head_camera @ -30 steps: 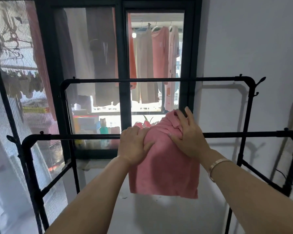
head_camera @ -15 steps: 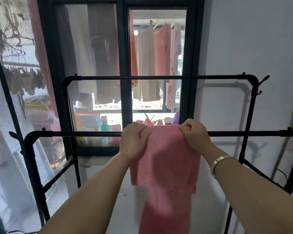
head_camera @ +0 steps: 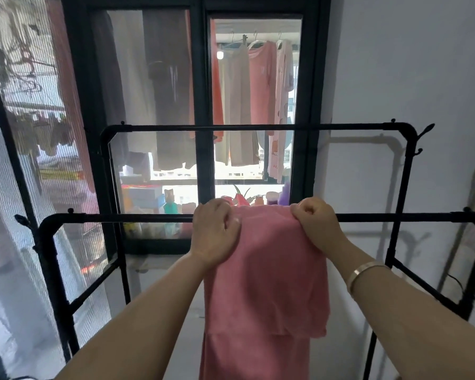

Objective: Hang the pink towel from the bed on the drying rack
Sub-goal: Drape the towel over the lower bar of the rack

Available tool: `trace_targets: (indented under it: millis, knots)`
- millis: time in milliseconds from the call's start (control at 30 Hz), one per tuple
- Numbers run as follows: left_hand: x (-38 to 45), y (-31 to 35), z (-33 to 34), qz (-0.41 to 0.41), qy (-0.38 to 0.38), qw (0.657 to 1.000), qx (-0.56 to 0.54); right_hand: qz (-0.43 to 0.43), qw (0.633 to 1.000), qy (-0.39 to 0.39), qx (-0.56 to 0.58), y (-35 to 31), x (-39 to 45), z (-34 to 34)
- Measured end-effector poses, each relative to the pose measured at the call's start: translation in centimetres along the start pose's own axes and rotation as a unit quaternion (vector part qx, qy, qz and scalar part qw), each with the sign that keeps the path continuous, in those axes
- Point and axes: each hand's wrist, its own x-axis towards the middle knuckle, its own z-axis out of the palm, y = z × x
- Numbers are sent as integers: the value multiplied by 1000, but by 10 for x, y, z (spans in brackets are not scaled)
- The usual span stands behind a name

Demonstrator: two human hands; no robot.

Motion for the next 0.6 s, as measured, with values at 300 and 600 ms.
trace_targets:
  millis: [300,600]
  knots:
    - [40,-1,14,-196,-154,959,135,48,952,-9,-301,-3,14,21]
    - [39,12,17,-156,-46,983,86,50,986,53,-148,-12,19,26]
